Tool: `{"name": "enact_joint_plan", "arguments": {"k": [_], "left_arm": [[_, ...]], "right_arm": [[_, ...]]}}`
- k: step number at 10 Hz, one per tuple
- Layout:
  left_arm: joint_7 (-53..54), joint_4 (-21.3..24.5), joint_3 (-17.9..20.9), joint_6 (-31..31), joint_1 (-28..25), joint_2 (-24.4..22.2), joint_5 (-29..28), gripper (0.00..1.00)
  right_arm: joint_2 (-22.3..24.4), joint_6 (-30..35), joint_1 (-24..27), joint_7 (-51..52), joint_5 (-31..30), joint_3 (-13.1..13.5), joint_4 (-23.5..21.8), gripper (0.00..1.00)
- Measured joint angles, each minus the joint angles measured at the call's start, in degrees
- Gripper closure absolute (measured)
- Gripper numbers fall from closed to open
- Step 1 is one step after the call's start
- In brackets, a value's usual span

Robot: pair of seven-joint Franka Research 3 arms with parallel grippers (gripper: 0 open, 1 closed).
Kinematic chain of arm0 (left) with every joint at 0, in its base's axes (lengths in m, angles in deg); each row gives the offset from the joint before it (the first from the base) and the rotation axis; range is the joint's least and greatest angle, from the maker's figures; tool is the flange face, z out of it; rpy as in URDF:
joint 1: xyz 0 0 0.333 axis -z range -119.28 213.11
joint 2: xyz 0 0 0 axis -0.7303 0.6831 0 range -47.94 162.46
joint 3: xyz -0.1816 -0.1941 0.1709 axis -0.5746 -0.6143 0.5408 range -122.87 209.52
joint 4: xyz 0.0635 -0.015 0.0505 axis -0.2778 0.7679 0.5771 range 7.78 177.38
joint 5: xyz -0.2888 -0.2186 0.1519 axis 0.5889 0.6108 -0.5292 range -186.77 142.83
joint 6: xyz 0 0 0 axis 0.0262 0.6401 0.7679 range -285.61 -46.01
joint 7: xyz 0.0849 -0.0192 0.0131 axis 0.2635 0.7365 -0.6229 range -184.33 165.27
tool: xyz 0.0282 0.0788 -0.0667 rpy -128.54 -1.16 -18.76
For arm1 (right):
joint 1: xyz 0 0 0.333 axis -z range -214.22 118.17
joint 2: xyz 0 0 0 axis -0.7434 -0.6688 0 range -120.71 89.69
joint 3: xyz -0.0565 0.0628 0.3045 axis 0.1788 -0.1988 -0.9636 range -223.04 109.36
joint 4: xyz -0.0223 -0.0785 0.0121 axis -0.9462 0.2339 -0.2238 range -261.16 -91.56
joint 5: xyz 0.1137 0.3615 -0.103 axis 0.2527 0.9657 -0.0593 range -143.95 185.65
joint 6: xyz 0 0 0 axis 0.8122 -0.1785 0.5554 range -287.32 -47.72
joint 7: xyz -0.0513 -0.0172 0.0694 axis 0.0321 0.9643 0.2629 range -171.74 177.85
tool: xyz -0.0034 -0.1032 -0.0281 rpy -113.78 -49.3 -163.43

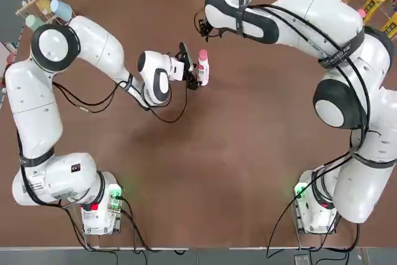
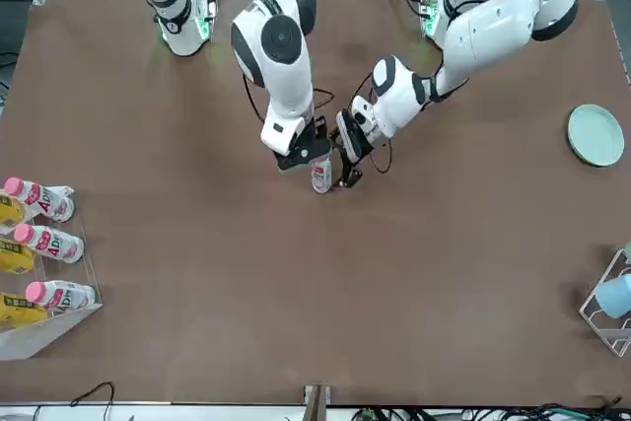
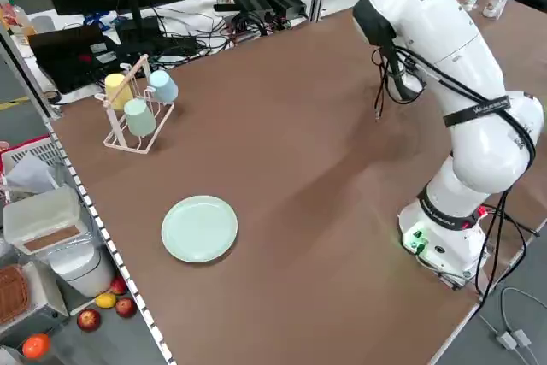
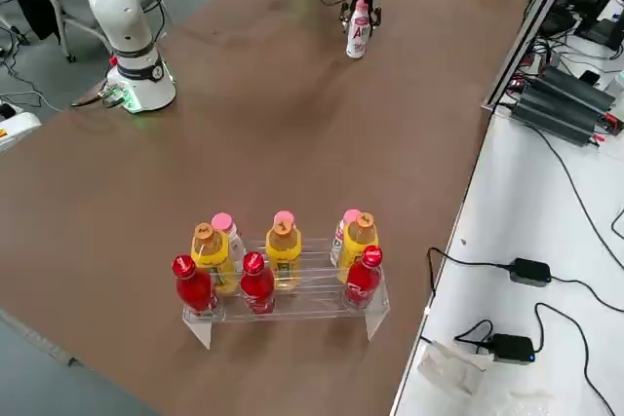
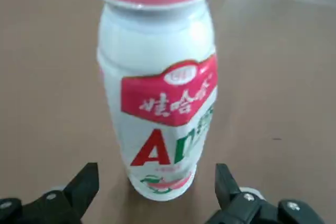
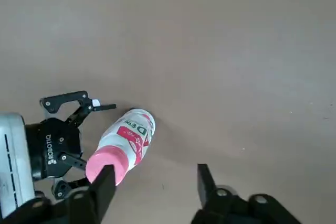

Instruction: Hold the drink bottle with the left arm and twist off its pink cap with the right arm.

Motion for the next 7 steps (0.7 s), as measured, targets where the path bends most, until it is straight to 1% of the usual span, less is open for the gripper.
{"name": "enact_joint_plan", "arguments": {"k": [3,7], "left_arm": [[0.0,-1.8,0.4,0.0,1.6,0.3,0.0,0.01],[0.0,-2.5,1.3,0.0,2.2,0.3,0.0,0.01]], "right_arm": [[-1.9,-1.4,-2.2,-3.2,0.0,0.0,0.0,0.30],[-2.1,-2.4,-2.9,-5.0,0.0,0.1,0.0,0.30]]}}
